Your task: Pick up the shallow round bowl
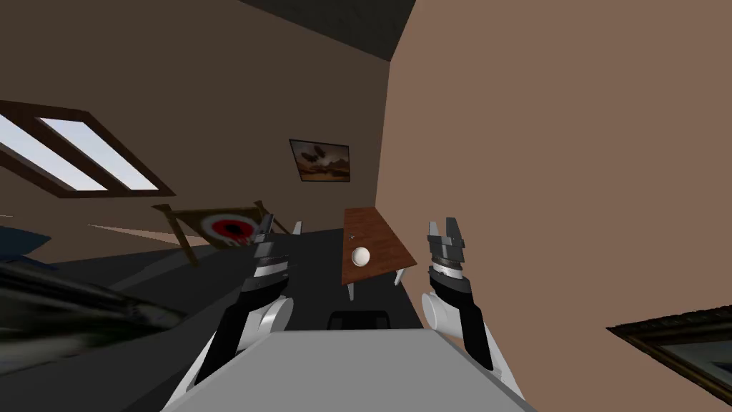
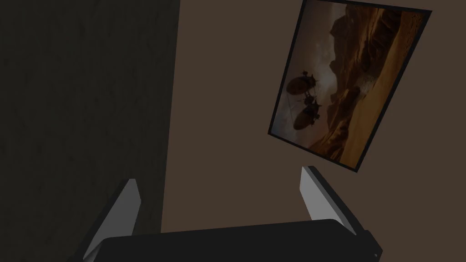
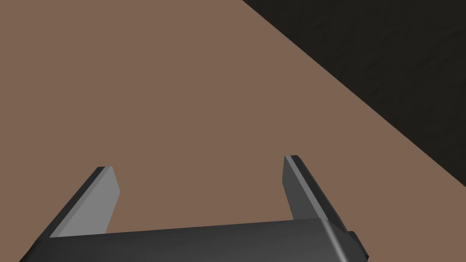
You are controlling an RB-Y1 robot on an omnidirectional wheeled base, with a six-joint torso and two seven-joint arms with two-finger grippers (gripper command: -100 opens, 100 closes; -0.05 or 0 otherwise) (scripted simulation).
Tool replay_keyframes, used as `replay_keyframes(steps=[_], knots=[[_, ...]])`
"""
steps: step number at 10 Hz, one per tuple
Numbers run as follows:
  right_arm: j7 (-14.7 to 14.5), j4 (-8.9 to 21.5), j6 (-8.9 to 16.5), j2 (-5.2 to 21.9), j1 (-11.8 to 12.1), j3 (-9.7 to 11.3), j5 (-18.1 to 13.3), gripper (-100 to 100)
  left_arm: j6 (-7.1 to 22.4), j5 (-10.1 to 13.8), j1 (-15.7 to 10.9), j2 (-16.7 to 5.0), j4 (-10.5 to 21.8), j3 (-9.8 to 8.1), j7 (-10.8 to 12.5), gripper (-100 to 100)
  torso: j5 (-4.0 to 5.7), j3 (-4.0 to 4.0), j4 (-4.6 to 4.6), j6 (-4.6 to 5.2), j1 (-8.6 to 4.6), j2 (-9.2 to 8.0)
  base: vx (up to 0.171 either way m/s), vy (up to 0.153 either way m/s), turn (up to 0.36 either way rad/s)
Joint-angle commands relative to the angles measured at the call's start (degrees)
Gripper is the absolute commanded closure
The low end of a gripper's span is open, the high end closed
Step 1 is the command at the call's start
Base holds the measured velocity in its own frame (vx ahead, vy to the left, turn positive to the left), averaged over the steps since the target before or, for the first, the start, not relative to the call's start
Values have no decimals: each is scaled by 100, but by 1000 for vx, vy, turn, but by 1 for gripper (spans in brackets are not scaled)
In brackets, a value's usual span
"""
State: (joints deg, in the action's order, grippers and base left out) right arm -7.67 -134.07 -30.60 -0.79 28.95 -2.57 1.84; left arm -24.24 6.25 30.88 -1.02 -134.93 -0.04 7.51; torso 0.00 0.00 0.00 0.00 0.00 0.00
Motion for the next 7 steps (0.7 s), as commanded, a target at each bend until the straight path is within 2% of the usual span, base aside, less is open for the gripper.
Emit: replay_keyframes(steps=[1,4,7], knots=[[0,0,0,0,0,0,0,0,54,107,-35,-203,140,-65,-20,-100,0,0,0,0,0,0,-15,-13,-222],[0,0,0,0,-1,0,0,0,185,359,-111,-442,472,-215,-65,-100,1,-5,-2,2,-7,-10,-26,-22,-254],[0,0,0,0,-1,1,0,0,383,724,-213,-603,954,-426,-127,-100,2,-6,-2,2,-10,-11,-25,-33,-319]])
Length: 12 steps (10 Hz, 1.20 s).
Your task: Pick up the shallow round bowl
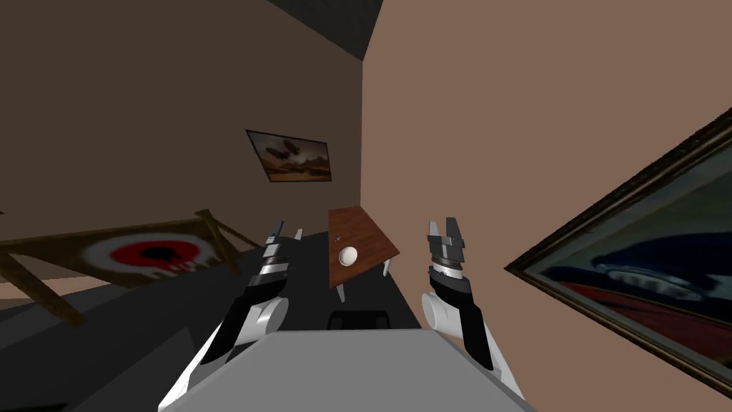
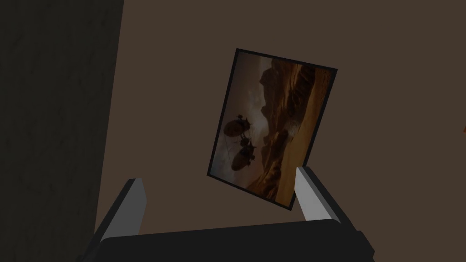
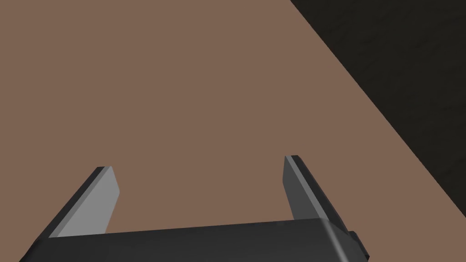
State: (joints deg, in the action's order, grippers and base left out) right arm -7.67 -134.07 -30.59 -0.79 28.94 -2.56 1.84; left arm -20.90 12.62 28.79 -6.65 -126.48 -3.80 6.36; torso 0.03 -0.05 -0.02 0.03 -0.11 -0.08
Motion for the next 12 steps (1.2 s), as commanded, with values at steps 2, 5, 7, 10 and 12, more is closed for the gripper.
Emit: replay_keyframes(steps=[2,5,7,10,12], knots=[[0,0,0,0,0,0,0,0,127,229,-42,-79,296,-130,-35,-100,0,0,0,0,1,-1,-17,-27,-249],[0,0,0,0,0,0,0,0,303,537,-120,-136,702,-303,-85,-100,0,1,1,-2,-1,2,-8,-35,-227],[0,0,0,0,0,0,0,0,501,873,-200,-166,1061,-485,-137,-100,0,3,1,-1,1,6,-3,-39,-376],[0,0,0,0,1,0,0,0,839,1369,-313,-182,1752,-766,-216,-100,2,4,2,-3,-10,6,5,-66,-356],[0,0,0,0,2,-1,0,0,961,1602,-349,-184,2071,-859,-242,-100,1,3,1,-8,-4,5,6,-43,-184]])
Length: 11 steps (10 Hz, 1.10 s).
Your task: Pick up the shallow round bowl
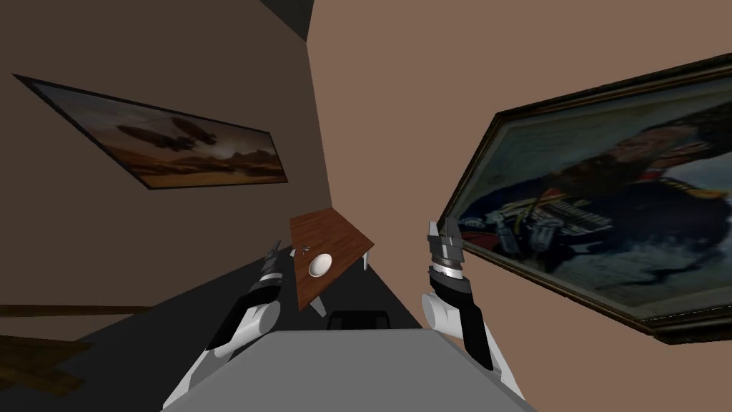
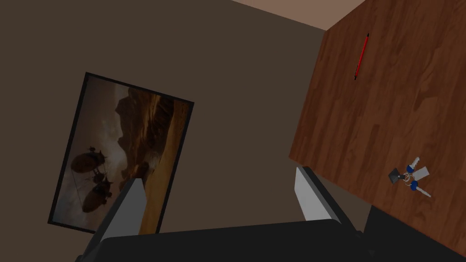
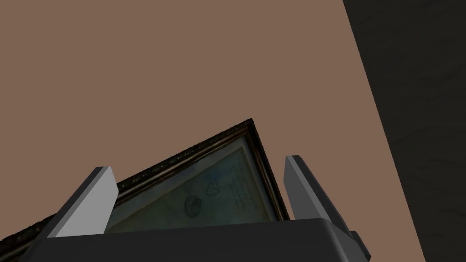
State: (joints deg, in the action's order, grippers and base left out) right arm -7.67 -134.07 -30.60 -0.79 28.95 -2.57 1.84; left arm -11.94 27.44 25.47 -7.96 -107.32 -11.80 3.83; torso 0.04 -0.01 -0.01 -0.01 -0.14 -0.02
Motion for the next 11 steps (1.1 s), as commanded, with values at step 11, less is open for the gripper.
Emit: replay_keyframes(steps=[11], knots=[[0,0,0,0,1,-1,0,0,853,1266,-192,-95,1741,-597,-137,-100,0,5,2,-4,3,8,27,-38,-184]])
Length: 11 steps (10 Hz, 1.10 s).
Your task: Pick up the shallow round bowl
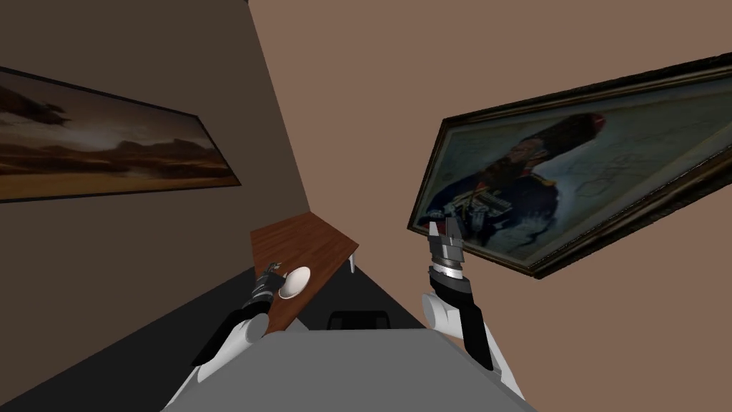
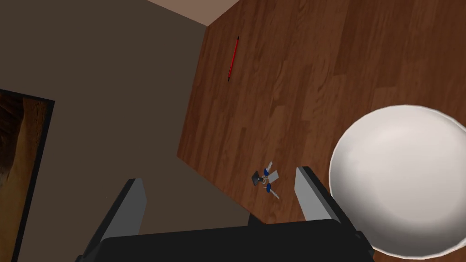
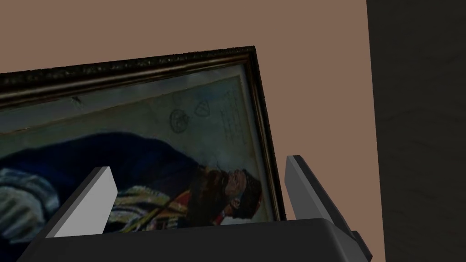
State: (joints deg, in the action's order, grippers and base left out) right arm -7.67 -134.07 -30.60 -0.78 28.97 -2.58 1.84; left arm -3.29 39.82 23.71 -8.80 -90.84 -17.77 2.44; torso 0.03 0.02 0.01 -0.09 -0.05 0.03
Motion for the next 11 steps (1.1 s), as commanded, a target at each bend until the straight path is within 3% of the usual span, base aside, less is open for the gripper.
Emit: replay_keyframes(steps=[1,4,5,7,8,10,11], knots=[[0,0,0,0,0,0,0,0,125,215,-40,-28,286,-84,-19,-100,0,0,0,0,0,0,35,-21,-135],[0,0,0,0,0,0,0,0,397,581,-78,-76,840,-240,-60,-100,0,5,2,-1,-1,8,59,-30,-166],[0,0,0,0,0,0,0,0,397,581,-78,-76,840,-240,-60,-100,0,5,2,2,-1,9,41,-12,-59],[0,0,0,0,0,0,0,0,665,929,-107,-137,1211,-383,-96,-100,-1,2,0,1,5,3,56,-9,-144],[0,0,0,0,0,0,0,0,665,929,-107,-137,1312,-383,-96,-100,-1,5,2,1,3,10,60,-13,-60],[0,0,0,0,0,0,0,0,925,1254,-125,-204,1760,-508,-128,-100,0,4,1,1,0,7,63,-22,-121],[0,0,0,0,0,0,0,0,925,1254,-125,-204,1760,-508,-128,-100,0,7,2,0,-2,12,66,-10,-33]])
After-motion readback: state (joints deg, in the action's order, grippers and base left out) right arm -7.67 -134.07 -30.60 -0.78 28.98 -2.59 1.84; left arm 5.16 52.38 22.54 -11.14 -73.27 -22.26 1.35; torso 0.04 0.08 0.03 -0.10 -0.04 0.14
